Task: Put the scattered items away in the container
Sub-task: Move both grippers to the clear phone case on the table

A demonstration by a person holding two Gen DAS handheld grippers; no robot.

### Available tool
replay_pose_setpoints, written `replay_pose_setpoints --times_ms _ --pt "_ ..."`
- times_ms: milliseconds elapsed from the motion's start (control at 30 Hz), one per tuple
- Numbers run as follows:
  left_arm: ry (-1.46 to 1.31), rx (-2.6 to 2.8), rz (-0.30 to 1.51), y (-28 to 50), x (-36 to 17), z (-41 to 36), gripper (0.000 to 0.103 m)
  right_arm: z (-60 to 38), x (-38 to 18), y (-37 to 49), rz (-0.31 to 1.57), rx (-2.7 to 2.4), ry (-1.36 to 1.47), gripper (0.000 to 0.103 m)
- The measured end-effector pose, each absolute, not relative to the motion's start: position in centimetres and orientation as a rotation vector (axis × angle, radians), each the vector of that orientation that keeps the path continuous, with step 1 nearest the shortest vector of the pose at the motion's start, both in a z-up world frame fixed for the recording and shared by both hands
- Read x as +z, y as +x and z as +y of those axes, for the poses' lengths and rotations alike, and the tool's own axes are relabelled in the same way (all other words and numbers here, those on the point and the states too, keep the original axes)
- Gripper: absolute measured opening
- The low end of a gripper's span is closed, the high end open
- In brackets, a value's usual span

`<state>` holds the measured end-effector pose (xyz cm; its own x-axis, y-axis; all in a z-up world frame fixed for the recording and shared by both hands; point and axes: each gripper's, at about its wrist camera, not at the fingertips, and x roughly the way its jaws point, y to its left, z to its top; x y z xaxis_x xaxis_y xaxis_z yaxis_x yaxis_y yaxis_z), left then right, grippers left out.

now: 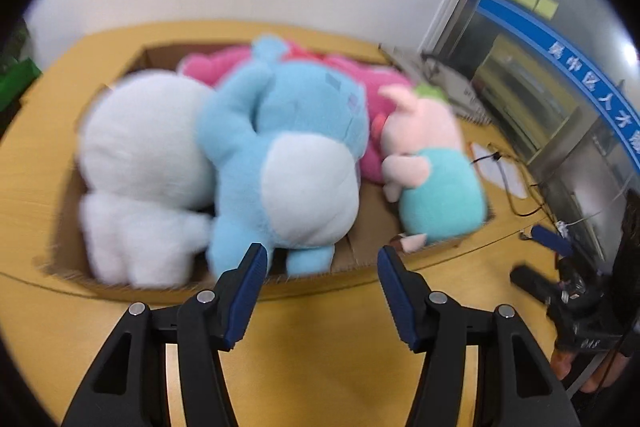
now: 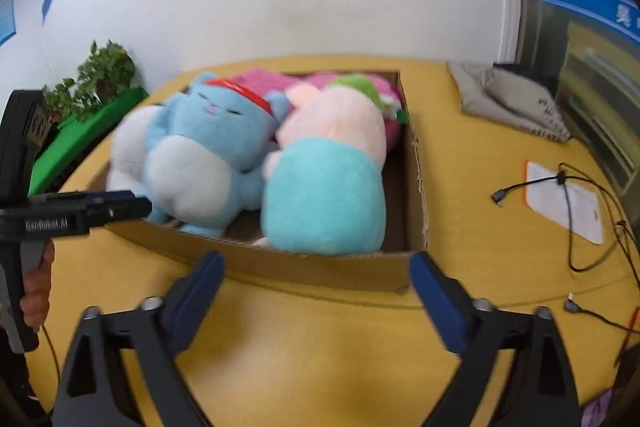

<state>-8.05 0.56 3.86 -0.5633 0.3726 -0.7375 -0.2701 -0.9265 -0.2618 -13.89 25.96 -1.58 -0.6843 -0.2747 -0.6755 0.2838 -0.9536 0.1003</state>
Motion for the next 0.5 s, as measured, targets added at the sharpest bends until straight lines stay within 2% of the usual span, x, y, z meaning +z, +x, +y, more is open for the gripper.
replay_pose_setpoints --times_ms 67,167,233,333,500 --pt "-1.207 2.522 -0.121 -5.7 5.5 -0.9 0.059 25.2 -1.6 -12.2 -0.004 -2.583 1.084 0.103" --pt "-1.165 2.604 -0.117 -1.0 7.2 -4.2 0.077 23.4 -1.6 -8.8 0.074 -2.526 1.088 0.103" --pt "-1.166 2.643 -0.138 2.3 6.8 -6.5 0.078 22.9 -1.6 -6.1 0.099 -2.548 1.04 0.103" --pt "-1.272 2.604 -0.163 5.9 4.1 -9.3 0.077 22.6 -2.5 -3.1 0.039 -2.487 1.033 0.103" --pt "-1.433 2.494 -0.089 8.8 -0.1 -10.3 0.077 20.6 -4.2 0.3 0.181 -2.426 1.087 0.102"
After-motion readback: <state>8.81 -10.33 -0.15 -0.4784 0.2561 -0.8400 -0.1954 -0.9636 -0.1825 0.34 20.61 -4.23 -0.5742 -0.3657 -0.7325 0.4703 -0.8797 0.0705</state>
